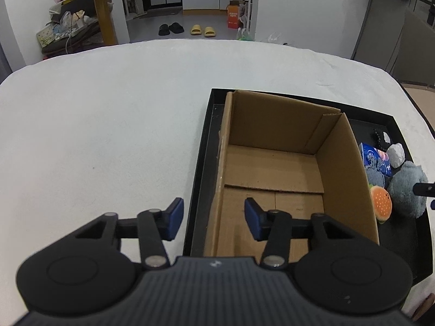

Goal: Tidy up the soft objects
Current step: 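Reach the right gripper down and grasp the grey fluffy plush, then lift the grey plush with the right gripper and lower it into the box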

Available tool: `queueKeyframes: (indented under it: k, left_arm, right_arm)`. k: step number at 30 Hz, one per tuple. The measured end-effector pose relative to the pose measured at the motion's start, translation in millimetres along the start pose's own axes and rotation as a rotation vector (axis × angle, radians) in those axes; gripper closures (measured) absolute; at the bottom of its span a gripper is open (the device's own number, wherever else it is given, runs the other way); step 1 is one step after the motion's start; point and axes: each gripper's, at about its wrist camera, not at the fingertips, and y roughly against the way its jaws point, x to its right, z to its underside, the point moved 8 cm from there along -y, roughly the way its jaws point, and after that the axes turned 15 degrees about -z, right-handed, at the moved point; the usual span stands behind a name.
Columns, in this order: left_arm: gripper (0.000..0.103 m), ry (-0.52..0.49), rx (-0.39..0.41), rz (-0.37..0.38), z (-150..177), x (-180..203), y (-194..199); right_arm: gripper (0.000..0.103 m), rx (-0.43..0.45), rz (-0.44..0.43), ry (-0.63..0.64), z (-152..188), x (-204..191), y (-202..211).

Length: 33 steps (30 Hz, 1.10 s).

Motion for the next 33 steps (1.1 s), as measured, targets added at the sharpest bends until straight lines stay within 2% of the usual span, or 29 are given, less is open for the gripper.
queueKeyframes:
  k: [11, 16, 18, 21, 23, 28, 33]
  left_arm:
    - [0.08, 0.024, -0.013, 0.024, 1.1, 0.8, -11.1]
    - [0.088, 0.037, -0.021, 0.034, 3.5, -0.9, -11.2]
    - [0.092, 0.034, -0.036, 0.031, 5.4, 0.5, -14.3]
    - [0.094, 0.038, -0.041, 0.031, 5.8, -0.8, -15.1]
    - [0.094, 0.045, -0.041, 0.038, 6.4, -1.9, -13.4]
    - [0.093, 0.061, -0.043, 0.041, 9.1, -5.5, -7.8]
    - [0.093, 0.064, -0.067, 0.045, 11.8, -6.6, -4.7]
  right_arm:
    - [0.006, -0.046, 0.061, 0.029, -1.7, 9.2, -26.4]
    - [0.006, 0.0, 0.047, 0.045, -5.6, 3.0, -18.5]
    - [0.01, -0.019, 0.027, 0.063, -3.7, -0.5, -22.8]
    - [0.016, -0.056, 0.026, 0.053, 1.1, 1.8, -30.0]
    - [0.032, -0.081, 0.035, 0.03, 4.0, 6.6, -36.0]
    - [0.039, -0.061, 0.023, 0.021, 3.7, 6.6, -33.8]
    - [0.041, -0.04, -0.004, 0.06, 6.1, -5.5, -21.3]
